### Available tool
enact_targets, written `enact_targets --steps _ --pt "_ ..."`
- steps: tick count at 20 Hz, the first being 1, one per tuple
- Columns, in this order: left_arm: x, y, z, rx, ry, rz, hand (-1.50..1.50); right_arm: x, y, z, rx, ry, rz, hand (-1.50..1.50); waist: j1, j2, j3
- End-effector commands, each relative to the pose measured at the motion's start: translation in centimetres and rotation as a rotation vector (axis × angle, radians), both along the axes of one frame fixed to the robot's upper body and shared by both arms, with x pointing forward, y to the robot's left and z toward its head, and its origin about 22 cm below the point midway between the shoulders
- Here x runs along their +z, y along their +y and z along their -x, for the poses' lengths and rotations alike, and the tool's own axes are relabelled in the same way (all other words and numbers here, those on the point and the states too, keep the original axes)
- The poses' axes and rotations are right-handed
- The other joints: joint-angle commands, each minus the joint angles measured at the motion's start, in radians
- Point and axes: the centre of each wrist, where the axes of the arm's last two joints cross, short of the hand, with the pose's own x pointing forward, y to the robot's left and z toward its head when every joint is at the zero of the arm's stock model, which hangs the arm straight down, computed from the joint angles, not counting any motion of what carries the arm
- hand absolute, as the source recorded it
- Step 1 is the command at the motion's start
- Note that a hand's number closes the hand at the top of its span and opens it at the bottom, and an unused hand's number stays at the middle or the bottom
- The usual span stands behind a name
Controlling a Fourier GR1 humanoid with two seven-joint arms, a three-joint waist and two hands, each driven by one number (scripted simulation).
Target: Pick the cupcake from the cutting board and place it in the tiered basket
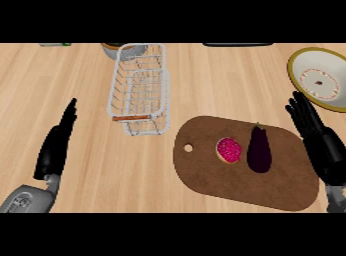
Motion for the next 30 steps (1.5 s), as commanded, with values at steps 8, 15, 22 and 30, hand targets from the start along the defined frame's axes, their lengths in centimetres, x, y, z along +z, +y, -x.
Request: enact_targets --steps 8,15,22,30 --pt "1.6 -0.3 0.1 -0.106 -0.018 0.247 0.00 -0.9 4.4 0.6 -0.190 -0.106 0.187 1.50 0.000 -0.022 -0.006" --pt "4.1 3.0 1.2 -0.143 -0.030 0.298 0.00 -0.5 10.6 2.8 -0.218 -0.229 0.215 -1.50 0.027 -0.015 0.004" --pt "2.6 3.6 1.3 -0.128 -0.006 0.278 0.00 2.8 5.8 1.5 -0.155 -0.171 0.785 -1.50 0.009 -0.025 -0.006" --pt "2.7 3.4 1.0 -0.136 -0.014 0.273 0.00 6.3 8.7 4.3 0.147 0.192 1.150 -1.50 0.024 -0.019 -0.004"
